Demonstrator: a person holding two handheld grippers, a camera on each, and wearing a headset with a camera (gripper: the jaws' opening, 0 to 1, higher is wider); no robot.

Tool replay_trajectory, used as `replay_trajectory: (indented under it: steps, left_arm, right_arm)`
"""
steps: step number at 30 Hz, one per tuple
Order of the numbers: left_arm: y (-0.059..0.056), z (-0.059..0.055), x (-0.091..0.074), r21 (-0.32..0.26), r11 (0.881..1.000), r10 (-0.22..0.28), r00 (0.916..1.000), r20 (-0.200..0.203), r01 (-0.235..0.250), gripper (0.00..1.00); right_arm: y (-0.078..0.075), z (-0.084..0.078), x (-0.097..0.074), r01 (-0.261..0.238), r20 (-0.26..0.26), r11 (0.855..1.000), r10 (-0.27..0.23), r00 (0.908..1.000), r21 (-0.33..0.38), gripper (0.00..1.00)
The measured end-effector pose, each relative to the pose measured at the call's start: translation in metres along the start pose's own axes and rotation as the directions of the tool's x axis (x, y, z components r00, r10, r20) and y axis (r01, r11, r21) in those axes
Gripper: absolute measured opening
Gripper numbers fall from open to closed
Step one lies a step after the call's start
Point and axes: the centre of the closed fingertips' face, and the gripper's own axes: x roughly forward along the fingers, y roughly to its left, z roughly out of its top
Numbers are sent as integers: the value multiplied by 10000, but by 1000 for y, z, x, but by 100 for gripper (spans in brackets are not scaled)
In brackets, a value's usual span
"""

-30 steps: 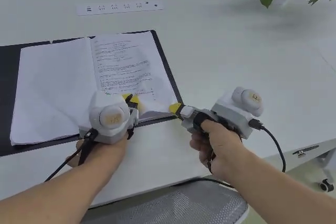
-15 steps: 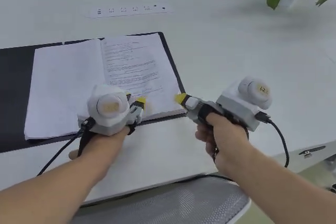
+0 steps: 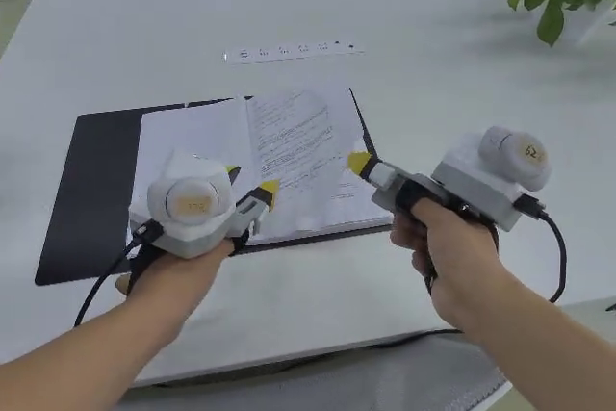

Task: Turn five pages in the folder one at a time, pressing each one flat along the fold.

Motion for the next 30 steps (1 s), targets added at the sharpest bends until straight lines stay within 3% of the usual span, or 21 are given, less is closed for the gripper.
replay_trajectory:
  steps: [6, 13, 17, 22, 26, 30]
  left_arm:
    - [23, 14, -29, 123, 9998, 150, 9992, 373, -154, 33]
    - [48, 17, -69, 294, 9989, 338, 9981, 523, -354, 32]
    - [62, 13, -85, 208, 9986, 477, 9984, 306, -484, 34]
    - [80, 11, -107, 98, 9977, 668, 9972, 321, -672, 34]
    - [95, 4, -121, -70, 9955, 947, 9954, 151, -946, 34]
    - [104, 0, -130, -297, 9932, 1130, 9935, 154, -1125, 33]
  right_arm:
    - [31, -8, 4, -469, -175, 9960, 457, 9988, -754, 0]
    - [72, -27, 20, -986, -607, 9778, 888, 9942, -1848, 0]
    - [90, -41, 32, -1205, -867, 9638, 1024, 9910, -2380, 0]
    - [111, -61, 47, -1429, -1319, 9480, 1089, 9853, -2845, 0]
    - [123, -79, 59, -1596, -1753, 9286, 1050, 9789, -3349, 0]
    - [130, -94, 72, -1645, -2118, 9112, 880, 9733, -3777, 0]
